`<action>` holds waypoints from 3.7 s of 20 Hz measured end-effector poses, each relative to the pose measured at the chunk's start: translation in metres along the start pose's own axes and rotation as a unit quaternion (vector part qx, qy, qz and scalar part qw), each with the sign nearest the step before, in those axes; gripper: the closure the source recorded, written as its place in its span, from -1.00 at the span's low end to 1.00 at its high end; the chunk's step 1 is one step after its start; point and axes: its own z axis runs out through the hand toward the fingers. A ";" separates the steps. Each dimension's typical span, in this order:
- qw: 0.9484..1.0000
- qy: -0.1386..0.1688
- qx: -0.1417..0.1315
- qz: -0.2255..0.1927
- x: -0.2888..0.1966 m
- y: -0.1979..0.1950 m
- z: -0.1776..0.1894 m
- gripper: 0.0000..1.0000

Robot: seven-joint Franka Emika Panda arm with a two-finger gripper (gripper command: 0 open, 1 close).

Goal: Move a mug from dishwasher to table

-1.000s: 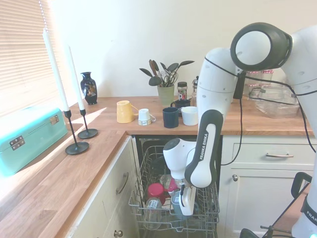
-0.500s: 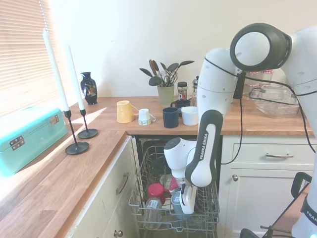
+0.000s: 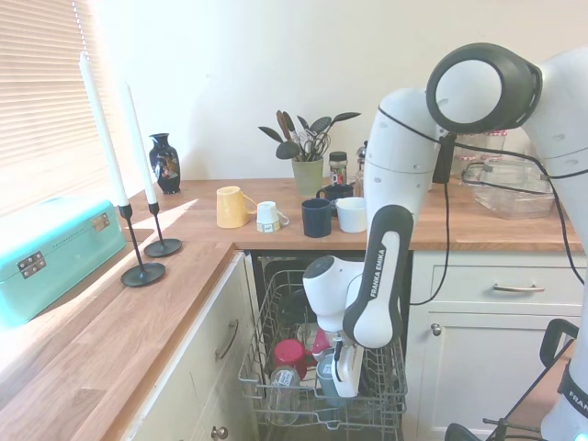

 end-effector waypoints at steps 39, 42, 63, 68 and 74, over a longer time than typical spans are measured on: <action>0.961 0.154 0.119 0.194 0.034 0.082 -0.202 1.00; 0.950 0.166 0.136 0.229 0.041 0.113 -0.231 1.00; 0.899 0.166 0.180 0.362 0.043 0.280 -0.260 1.00; 0.900 0.151 0.173 0.371 0.037 0.286 -0.243 1.00; 0.894 0.139 0.170 0.390 0.040 0.308 -0.228 1.00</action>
